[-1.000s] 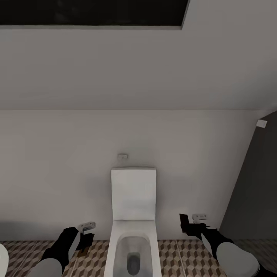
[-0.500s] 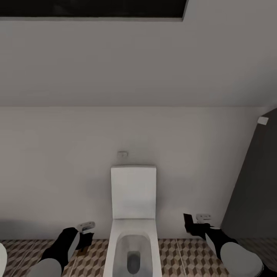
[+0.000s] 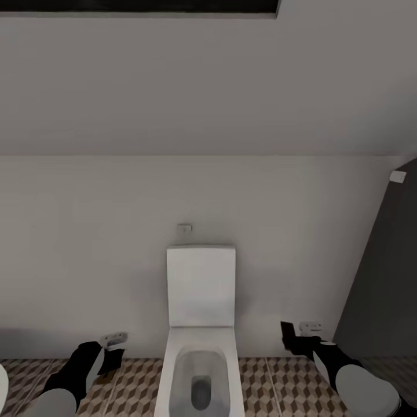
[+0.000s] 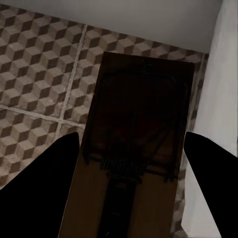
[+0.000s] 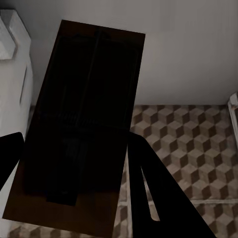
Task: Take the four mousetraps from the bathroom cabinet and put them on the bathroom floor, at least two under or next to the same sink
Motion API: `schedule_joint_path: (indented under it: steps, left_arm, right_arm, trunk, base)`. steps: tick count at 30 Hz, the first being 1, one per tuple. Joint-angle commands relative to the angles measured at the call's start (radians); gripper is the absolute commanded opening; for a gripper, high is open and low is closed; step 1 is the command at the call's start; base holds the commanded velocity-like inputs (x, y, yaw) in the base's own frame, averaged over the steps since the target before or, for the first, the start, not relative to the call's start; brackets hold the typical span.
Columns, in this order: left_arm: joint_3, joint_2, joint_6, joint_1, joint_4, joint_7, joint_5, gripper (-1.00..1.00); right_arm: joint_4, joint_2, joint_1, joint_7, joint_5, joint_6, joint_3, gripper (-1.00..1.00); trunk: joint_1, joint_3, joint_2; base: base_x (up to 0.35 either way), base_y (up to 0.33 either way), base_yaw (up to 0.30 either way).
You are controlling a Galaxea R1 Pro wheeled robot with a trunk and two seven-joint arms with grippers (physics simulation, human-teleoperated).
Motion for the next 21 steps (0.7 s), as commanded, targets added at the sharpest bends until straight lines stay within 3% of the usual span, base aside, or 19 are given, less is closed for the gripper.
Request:
schedule_joint_path:
  steps: [1, 7, 10, 14, 21]
  left_arm:
    - [0.0, 0.004, 0.0, 0.0, 0.0, 0.0, 0.001, -1.0]
    - [0.0, 0.01, 0.0, 0.0, -0.002, 0.001, 0.004, -1.0]
    - [0.0, 0.011, -0.005, 0.0, -0.007, 0.001, 0.004, -1.0]
    - [0.0, 0.01, -0.011, 0.0, -0.013, 0.001, 0.004, -1.0]
    - [-0.001, 0.007, -0.014, 0.0, -0.016, 0.0, 0.005, -1.0]
  right_arm:
    - [0.0, 0.001, 0.0, 0.003, -0.003, 0.002, 0.0, -1.0]
    - [0.022, 0.001, 0.001, 0.005, 0.001, 0.023, 0.0, -1.0]
    - [0.042, 0.001, 0.001, 0.003, 0.032, 0.054, 0.001, -1.0]
    - [0.056, 0.003, 0.002, -0.025, 0.106, 0.107, 0.0, -1.0]
    - [0.106, 0.0, 0.018, -0.079, 0.127, 0.138, 0.0, -1.0]
  trunk:
    - [0.004, -0.003, -0.007]
    - [0.027, -0.022, -0.049]
    - [0.038, -0.031, -0.07]
    - [0.054, -0.044, -0.098]
    - [0.081, -0.066, -0.147]
  base:
    - [0.0, 0.0, 0.0]
    - [0.0, 0.0, 0.0]
    - [0.0, 0.0, 0.0]
    - [0.0, 0.0, 0.0]
    - [0.0, 0.0, 0.0]
